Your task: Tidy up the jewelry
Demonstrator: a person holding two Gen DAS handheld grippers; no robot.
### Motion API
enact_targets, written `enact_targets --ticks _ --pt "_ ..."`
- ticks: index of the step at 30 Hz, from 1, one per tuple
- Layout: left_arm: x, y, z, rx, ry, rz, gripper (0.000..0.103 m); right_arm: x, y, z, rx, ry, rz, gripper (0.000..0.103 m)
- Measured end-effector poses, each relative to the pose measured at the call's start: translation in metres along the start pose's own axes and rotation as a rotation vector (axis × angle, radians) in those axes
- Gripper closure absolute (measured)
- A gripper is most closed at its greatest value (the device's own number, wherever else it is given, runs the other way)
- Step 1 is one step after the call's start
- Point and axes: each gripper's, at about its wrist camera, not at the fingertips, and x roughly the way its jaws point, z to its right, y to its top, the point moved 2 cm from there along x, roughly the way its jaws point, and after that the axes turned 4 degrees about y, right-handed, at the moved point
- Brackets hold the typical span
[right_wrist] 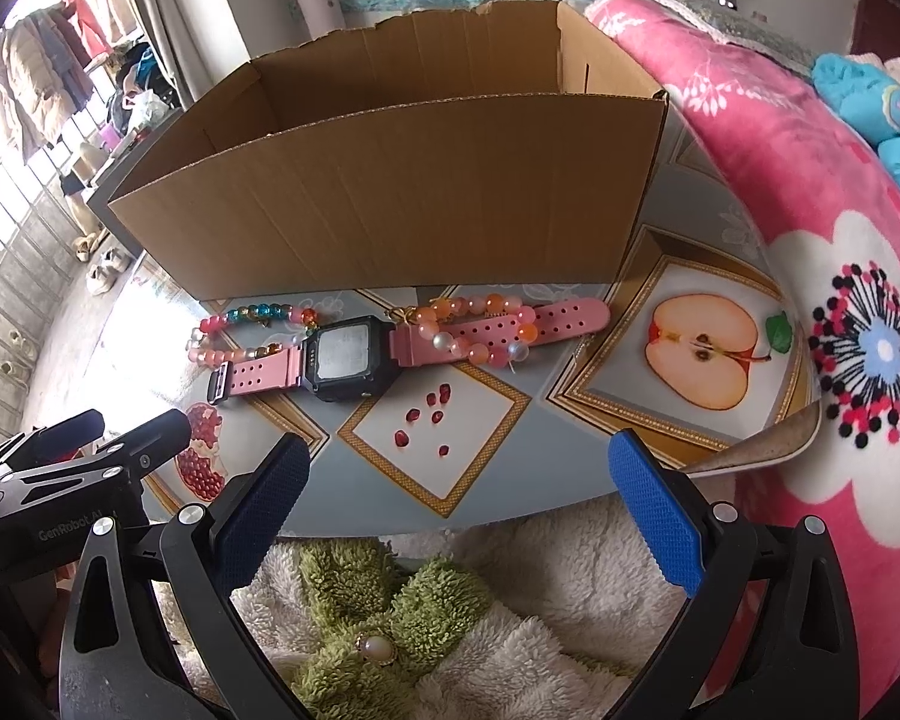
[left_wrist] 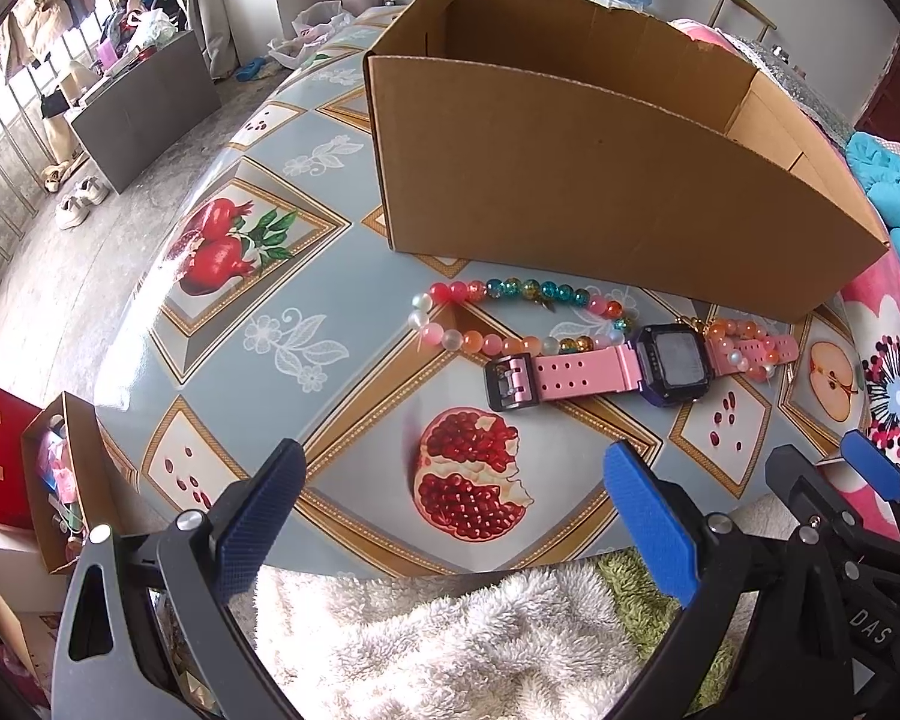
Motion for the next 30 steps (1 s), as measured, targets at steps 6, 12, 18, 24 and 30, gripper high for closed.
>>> enact_targets --ticks 6,12,18,24,30 --pt "0.001 0.002 -0.003 0.004 -0.016 0.006 0.006 -0.002 0.001 -0.003 -0.002 -0.012 0.004 0.007" --pt "0.001 0.005 -0.002 0.022 -0.029 0.023 0.006 -0.007 0.001 -0.006 0.005 -0.029 0.020 0.007" --pt "-0.003 0.008 -0.004 0.030 -0.017 0.048 0.006 -0.009 0.001 -0.005 0.017 -0.034 0.038 0.007" --pt "-0.009 0.012 -0.004 0.049 -0.011 0.084 0.006 -0.011 0.004 -0.003 0.017 -0.038 0.047 0.007" --pt "-0.015 0.017 0.000 0.092 -0.052 0.156 0.006 -0.012 0.009 -0.003 0.013 -0.042 0.071 0.007"
